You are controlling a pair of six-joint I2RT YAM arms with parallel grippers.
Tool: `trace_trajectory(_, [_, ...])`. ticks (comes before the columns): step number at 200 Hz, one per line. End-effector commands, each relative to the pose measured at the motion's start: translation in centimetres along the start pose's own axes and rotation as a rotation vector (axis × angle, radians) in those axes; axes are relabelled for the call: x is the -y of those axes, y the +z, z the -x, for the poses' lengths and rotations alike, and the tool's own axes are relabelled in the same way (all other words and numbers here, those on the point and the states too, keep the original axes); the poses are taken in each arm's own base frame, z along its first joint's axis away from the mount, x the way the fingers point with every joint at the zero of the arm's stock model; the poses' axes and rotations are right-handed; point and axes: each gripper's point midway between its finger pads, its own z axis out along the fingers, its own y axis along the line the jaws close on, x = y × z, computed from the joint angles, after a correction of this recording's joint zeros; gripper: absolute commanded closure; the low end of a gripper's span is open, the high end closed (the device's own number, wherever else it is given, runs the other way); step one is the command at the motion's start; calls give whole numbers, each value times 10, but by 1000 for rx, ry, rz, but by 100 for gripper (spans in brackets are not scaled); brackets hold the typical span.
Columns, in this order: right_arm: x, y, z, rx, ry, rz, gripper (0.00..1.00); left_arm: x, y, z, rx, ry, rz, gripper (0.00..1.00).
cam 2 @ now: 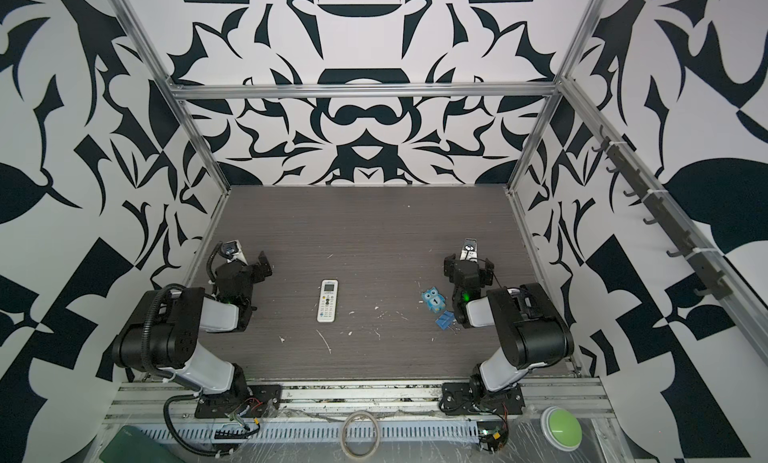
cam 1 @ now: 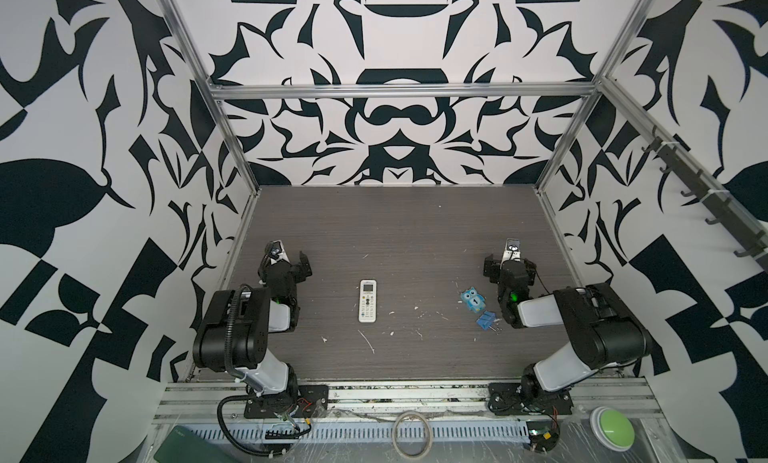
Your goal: Load the batteries into the remote control
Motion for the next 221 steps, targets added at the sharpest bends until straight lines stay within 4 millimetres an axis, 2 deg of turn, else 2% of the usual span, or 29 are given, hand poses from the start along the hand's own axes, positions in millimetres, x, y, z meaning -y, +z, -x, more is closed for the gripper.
trace_trajectory(1, [-1, 0, 12, 37, 26, 6, 0, 10, 2, 10, 18, 11, -58, 1])
trace_trajectory(47, [-1, -1, 12, 37, 26, 5, 0, 11, 5, 10, 3, 12, -55, 1])
trace_trajectory(112, [-4, 0, 12, 38, 24, 19, 0, 1, 5, 11, 5, -12, 2, 1])
trace_trajectory(195, [-5, -1, 12, 39, 20, 27, 0, 1, 8, 10, -16, -4, 3, 1])
trace_trajectory(207, [-9, -6, 13, 63, 19, 60, 0, 2, 8, 11, -13, -5, 3, 1])
trace_trajectory(221, [-6, -22, 12, 138, 46, 88, 0, 1, 8, 11, -13, -4, 4, 1])
